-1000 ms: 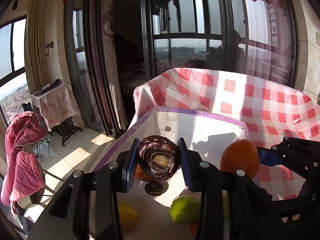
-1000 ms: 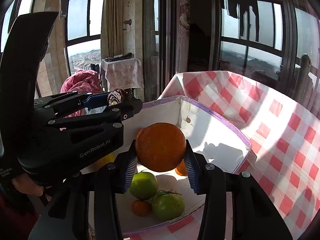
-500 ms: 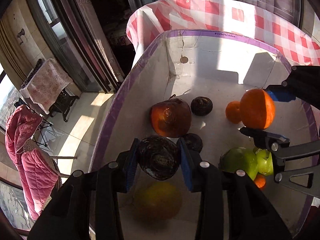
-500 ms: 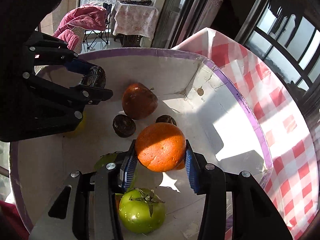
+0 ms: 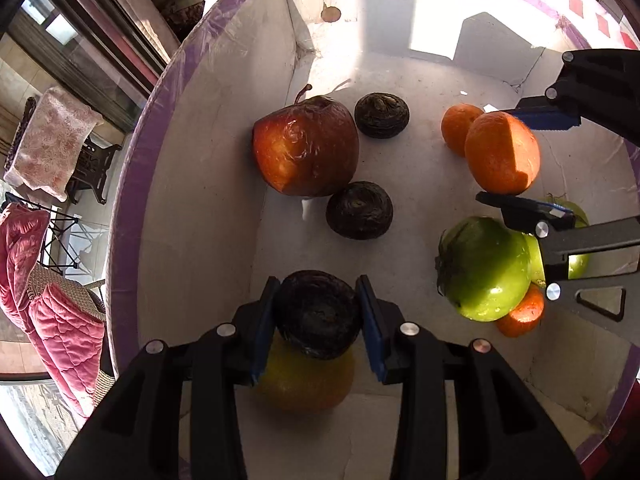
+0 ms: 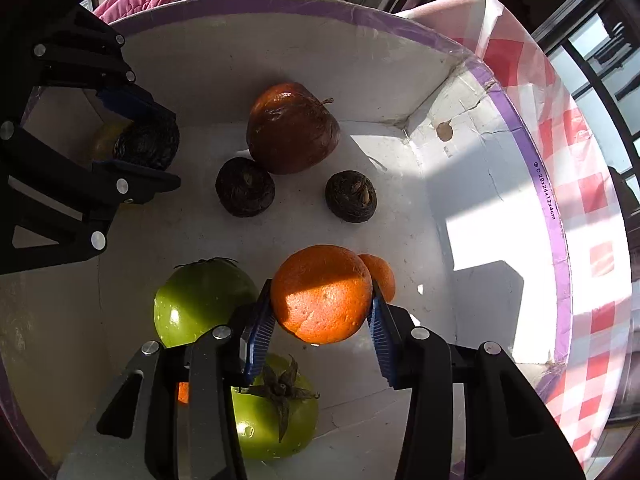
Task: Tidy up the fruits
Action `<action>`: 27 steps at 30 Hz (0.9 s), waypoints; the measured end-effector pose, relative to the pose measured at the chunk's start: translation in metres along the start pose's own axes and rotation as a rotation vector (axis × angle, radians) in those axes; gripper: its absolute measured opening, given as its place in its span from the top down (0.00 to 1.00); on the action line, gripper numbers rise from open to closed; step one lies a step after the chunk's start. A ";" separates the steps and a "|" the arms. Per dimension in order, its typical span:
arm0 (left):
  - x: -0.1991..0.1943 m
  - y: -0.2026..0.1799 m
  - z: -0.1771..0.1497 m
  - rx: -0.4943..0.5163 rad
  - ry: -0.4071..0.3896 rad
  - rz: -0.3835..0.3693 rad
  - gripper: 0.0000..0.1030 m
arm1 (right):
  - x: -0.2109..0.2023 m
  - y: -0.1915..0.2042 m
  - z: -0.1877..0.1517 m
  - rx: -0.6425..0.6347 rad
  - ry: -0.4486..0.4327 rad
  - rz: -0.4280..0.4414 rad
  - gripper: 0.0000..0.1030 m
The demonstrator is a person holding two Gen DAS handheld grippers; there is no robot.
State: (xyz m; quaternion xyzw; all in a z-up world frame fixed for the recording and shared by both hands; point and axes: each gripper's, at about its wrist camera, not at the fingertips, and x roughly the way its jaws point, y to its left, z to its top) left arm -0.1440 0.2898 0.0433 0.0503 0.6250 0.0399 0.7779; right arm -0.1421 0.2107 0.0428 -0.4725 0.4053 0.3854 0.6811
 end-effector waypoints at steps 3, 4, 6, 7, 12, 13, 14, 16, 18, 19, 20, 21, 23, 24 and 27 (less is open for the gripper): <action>0.003 0.001 -0.001 -0.005 0.012 0.002 0.62 | 0.000 0.003 0.000 -0.003 0.006 -0.002 0.58; 0.002 0.001 -0.002 -0.006 0.013 0.005 0.62 | -0.001 0.003 -0.001 -0.001 0.003 0.000 0.58; 0.002 0.001 -0.003 -0.002 0.015 0.019 0.62 | -0.002 0.004 -0.003 -0.003 0.006 0.000 0.58; 0.001 0.000 -0.002 -0.003 0.019 0.022 0.62 | -0.002 0.005 -0.003 -0.003 0.006 -0.001 0.58; 0.003 -0.001 -0.002 0.000 0.040 0.040 0.60 | -0.005 0.007 -0.006 -0.007 0.008 -0.005 0.57; 0.004 -0.001 -0.002 0.001 0.046 0.042 0.60 | -0.005 0.007 -0.006 -0.006 0.008 -0.004 0.57; 0.004 0.000 0.000 0.000 0.050 0.045 0.59 | -0.002 0.005 -0.005 -0.007 0.007 -0.003 0.56; 0.007 0.007 0.002 -0.004 0.053 0.045 0.52 | -0.002 0.004 -0.006 0.003 0.004 -0.011 0.52; 0.006 0.005 0.000 -0.020 0.044 0.029 0.45 | 0.002 -0.003 -0.006 0.035 -0.002 -0.005 0.39; 0.004 0.006 0.000 -0.026 0.035 0.027 0.44 | 0.000 -0.006 -0.006 0.050 -0.004 0.008 0.35; 0.002 0.007 0.000 -0.030 0.022 0.022 0.41 | 0.000 -0.007 -0.007 0.059 -0.007 0.026 0.29; -0.001 0.008 0.000 -0.037 0.007 0.009 0.40 | -0.003 -0.010 -0.009 0.063 -0.011 0.042 0.25; -0.009 0.010 -0.001 -0.055 -0.033 -0.014 0.33 | -0.004 -0.012 -0.011 0.069 -0.023 0.057 0.22; -0.014 0.010 0.001 -0.065 -0.065 -0.020 0.31 | -0.006 -0.013 -0.012 0.078 -0.033 0.060 0.20; -0.037 0.004 -0.002 -0.095 -0.193 -0.017 0.10 | -0.011 -0.024 -0.015 0.147 -0.066 0.107 0.16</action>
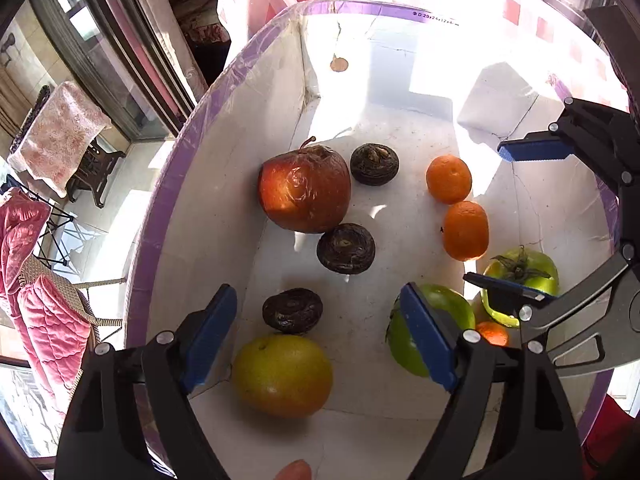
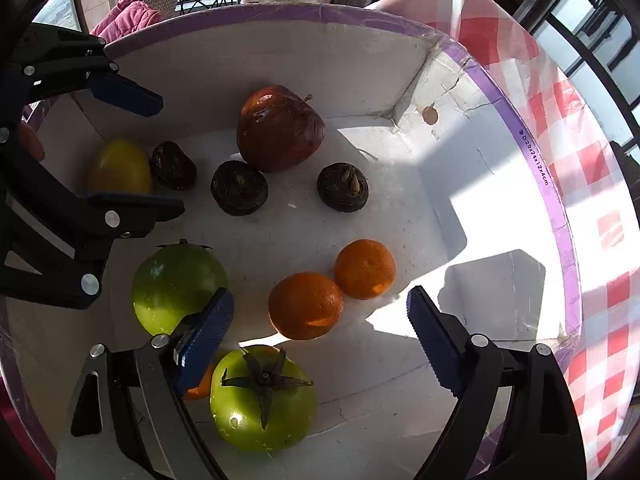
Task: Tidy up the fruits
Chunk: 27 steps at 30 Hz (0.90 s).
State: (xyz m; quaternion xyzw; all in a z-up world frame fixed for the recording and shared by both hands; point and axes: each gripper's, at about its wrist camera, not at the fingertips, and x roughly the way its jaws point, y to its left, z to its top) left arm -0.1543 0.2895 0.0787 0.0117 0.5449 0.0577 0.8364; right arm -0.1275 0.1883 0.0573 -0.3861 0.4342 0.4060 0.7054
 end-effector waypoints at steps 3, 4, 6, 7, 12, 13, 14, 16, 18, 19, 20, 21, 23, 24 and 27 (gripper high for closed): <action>-0.024 -0.004 -0.003 0.006 -0.159 0.012 0.02 | 0.001 -0.011 0.001 0.078 0.011 0.039 0.16; -0.028 -0.004 0.001 0.009 -0.194 0.009 0.02 | 0.002 -0.014 0.002 0.103 0.025 0.038 0.16; -0.039 -0.006 0.003 -0.004 -0.238 0.013 0.02 | 0.005 -0.017 0.004 0.140 0.055 0.024 0.16; -0.041 -0.007 0.005 -0.014 -0.247 0.023 0.02 | 0.006 -0.018 0.005 0.154 0.071 0.012 0.16; -0.041 -0.006 0.017 -0.050 -0.196 0.081 0.02 | 0.001 -0.020 0.006 0.174 0.086 -0.014 0.16; -0.037 -0.005 0.020 -0.062 -0.174 0.091 0.02 | -0.001 -0.021 0.006 0.176 0.086 -0.017 0.16; -0.035 -0.004 0.020 -0.070 -0.157 0.095 0.02 | -0.004 -0.021 0.004 0.180 0.085 -0.020 0.16; -0.025 -0.004 0.012 -0.074 -0.121 0.064 0.02 | -0.006 -0.026 0.003 0.191 0.082 -0.026 0.16; -0.014 -0.002 0.010 -0.089 -0.074 0.017 0.02 | -0.007 -0.031 0.001 0.213 0.088 -0.010 0.16; -0.009 -0.001 0.009 -0.098 -0.051 0.000 0.02 | -0.007 -0.034 0.000 0.222 0.088 -0.007 0.16; -0.002 0.000 0.009 -0.108 -0.025 -0.013 0.02 | -0.008 -0.036 -0.001 0.224 0.085 -0.012 0.16; 0.002 0.002 0.010 -0.116 0.000 -0.021 0.02 | -0.009 -0.036 -0.001 0.222 0.083 -0.019 0.16; 0.008 0.006 0.010 -0.141 0.029 -0.042 0.02 | -0.011 -0.038 -0.002 0.217 0.080 -0.022 0.16; 0.011 0.007 0.009 -0.154 0.040 -0.049 0.02 | -0.011 -0.038 -0.001 0.218 0.077 -0.017 0.16; 0.016 0.006 0.006 -0.149 0.070 -0.053 0.02 | -0.009 -0.040 0.001 0.224 0.074 -0.014 0.16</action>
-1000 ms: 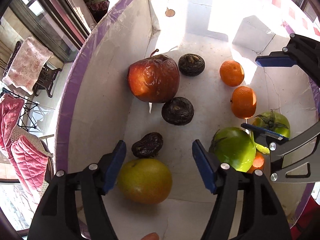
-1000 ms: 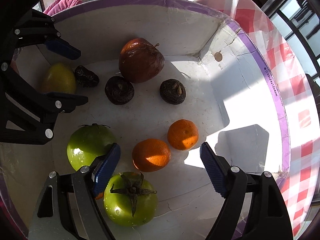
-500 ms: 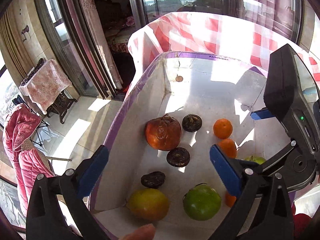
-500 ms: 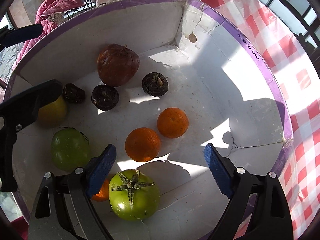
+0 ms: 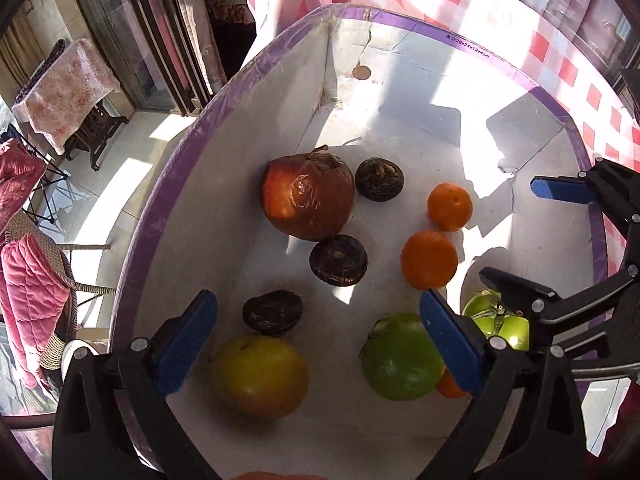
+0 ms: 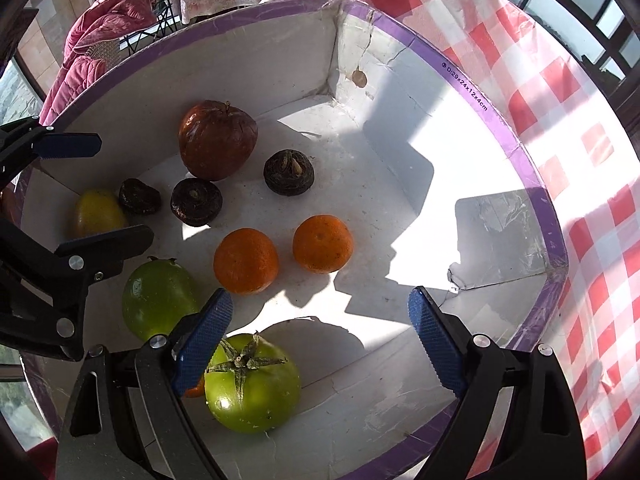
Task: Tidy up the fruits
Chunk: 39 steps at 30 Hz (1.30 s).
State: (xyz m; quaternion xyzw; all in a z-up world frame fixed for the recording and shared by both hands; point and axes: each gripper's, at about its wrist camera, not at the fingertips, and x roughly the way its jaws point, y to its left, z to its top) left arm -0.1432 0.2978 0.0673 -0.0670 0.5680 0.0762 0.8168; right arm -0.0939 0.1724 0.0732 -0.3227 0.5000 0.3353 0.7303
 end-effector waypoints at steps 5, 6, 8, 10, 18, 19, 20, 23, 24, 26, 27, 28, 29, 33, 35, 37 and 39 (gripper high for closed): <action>0.000 -0.001 -0.002 0.006 0.001 -0.007 0.02 | 0.003 0.002 0.003 0.003 0.005 -0.005 0.16; 0.000 -0.001 -0.002 0.005 0.005 -0.010 0.02 | 0.003 0.002 0.004 0.002 0.006 -0.008 0.16; 0.000 0.000 -0.002 0.006 0.007 -0.010 0.02 | 0.003 0.003 0.004 0.001 0.006 -0.010 0.16; 0.000 0.000 -0.002 0.010 0.007 -0.011 0.02 | 0.005 0.002 0.005 0.001 0.006 -0.012 0.16; 0.002 0.000 -0.001 0.012 0.008 -0.009 0.02 | 0.006 0.003 0.006 0.003 0.007 -0.014 0.16; 0.001 0.000 -0.001 0.010 0.006 -0.008 0.02 | 0.006 0.003 0.006 0.003 0.007 -0.013 0.16; 0.000 0.001 -0.001 0.006 0.004 -0.009 0.02 | 0.006 0.003 0.006 0.003 0.008 -0.013 0.16; -0.001 0.002 -0.002 -0.008 -0.004 -0.010 0.02 | 0.006 0.003 0.006 0.004 0.009 -0.014 0.16; -0.001 0.003 -0.001 -0.011 -0.005 -0.009 0.02 | 0.006 0.003 0.006 0.003 0.009 -0.016 0.16; -0.002 0.003 -0.002 -0.012 -0.007 -0.008 0.02 | 0.007 0.003 0.006 0.002 0.010 -0.018 0.16; -0.002 0.003 -0.002 -0.011 -0.008 -0.007 0.02 | 0.007 0.004 0.006 0.002 0.011 -0.019 0.16; -0.002 0.004 -0.003 -0.012 -0.007 -0.004 0.02 | 0.007 0.004 0.006 0.002 0.011 -0.021 0.16; -0.001 0.004 -0.004 -0.011 -0.005 -0.003 0.02 | 0.007 0.004 0.006 0.000 0.011 -0.024 0.16; 0.000 0.004 -0.006 -0.007 -0.002 0.012 0.02 | 0.008 0.005 0.008 0.003 0.010 -0.024 0.16; 0.000 0.004 -0.006 -0.008 0.004 0.023 0.02 | 0.009 0.005 0.009 0.008 0.011 -0.023 0.16; 0.001 0.004 -0.005 -0.012 0.006 0.026 0.02 | 0.009 0.006 0.009 0.004 0.014 -0.028 0.16; 0.002 0.003 -0.005 -0.013 0.012 0.033 0.02 | 0.010 0.006 0.010 0.001 0.016 -0.035 0.16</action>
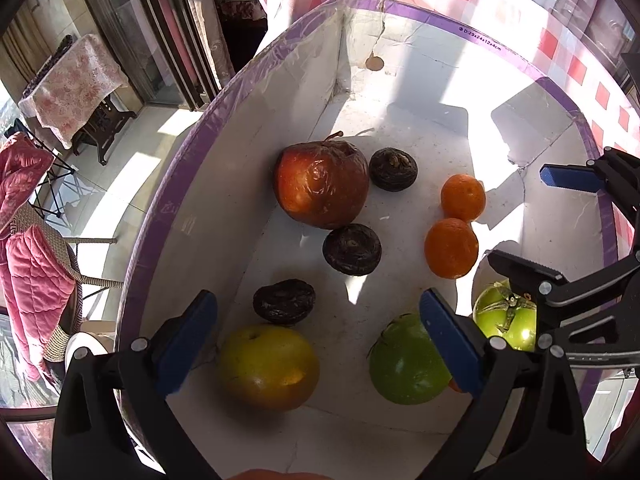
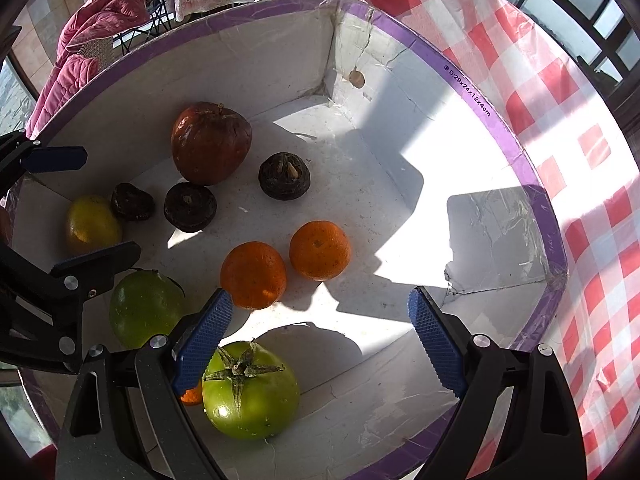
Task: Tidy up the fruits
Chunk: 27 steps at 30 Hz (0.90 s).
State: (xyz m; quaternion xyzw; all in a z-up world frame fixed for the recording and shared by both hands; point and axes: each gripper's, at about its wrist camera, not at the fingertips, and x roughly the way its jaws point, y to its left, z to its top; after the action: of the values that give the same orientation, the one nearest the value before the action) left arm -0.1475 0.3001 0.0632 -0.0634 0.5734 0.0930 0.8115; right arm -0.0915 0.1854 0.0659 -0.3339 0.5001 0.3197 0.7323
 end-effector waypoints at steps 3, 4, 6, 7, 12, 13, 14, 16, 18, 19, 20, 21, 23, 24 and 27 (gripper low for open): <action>0.002 -0.001 0.000 0.010 0.016 0.028 0.02 | 0.000 0.000 0.000 -0.001 0.000 -0.005 0.16; 0.003 -0.002 0.000 0.012 0.021 0.038 0.02 | 0.000 0.000 -0.001 -0.002 0.000 -0.006 0.16; 0.004 -0.001 0.000 0.012 0.026 0.047 0.02 | 0.000 0.001 -0.001 -0.004 0.001 -0.011 0.16; 0.004 0.000 0.000 0.010 0.028 0.051 0.02 | 0.000 0.001 -0.001 -0.006 0.001 -0.013 0.16; 0.006 0.000 0.000 0.003 0.030 0.062 0.02 | 0.001 0.001 -0.001 -0.005 0.002 -0.014 0.16; 0.005 0.001 -0.001 0.003 0.030 0.062 0.02 | 0.001 0.001 -0.001 -0.004 0.002 -0.012 0.16; 0.006 0.000 -0.001 0.003 0.029 0.062 0.02 | 0.001 0.000 -0.001 -0.002 0.002 -0.012 0.16; 0.004 0.001 -0.001 -0.003 0.017 0.067 0.02 | 0.000 0.000 -0.001 0.004 -0.001 -0.010 0.16; 0.000 0.002 -0.002 -0.013 -0.013 0.076 0.02 | 0.000 -0.002 -0.001 0.009 -0.004 -0.011 0.16; -0.002 0.002 -0.003 -0.015 -0.030 0.081 0.02 | 0.000 -0.002 -0.001 0.013 -0.005 -0.013 0.16; -0.004 0.002 -0.003 -0.017 -0.039 0.093 0.02 | -0.001 -0.003 -0.001 0.016 -0.009 -0.016 0.16; -0.004 0.001 -0.003 -0.017 -0.042 0.108 0.02 | -0.002 -0.003 -0.002 0.020 -0.016 -0.019 0.16; -0.007 -0.002 0.000 -0.004 -0.045 0.169 0.02 | -0.006 -0.004 -0.004 0.030 -0.039 -0.022 0.16; -0.012 -0.006 0.002 -0.003 -0.061 0.201 0.02 | -0.011 -0.005 -0.005 0.040 -0.064 -0.020 0.16; -0.056 -0.023 0.010 -0.049 -0.234 0.310 0.02 | -0.044 -0.017 -0.018 0.095 -0.198 -0.003 0.17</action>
State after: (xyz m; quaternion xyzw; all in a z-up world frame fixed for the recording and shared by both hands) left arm -0.1515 0.2749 0.1190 0.0173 0.4754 0.2376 0.8469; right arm -0.0997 0.1552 0.1052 -0.2663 0.4397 0.3257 0.7935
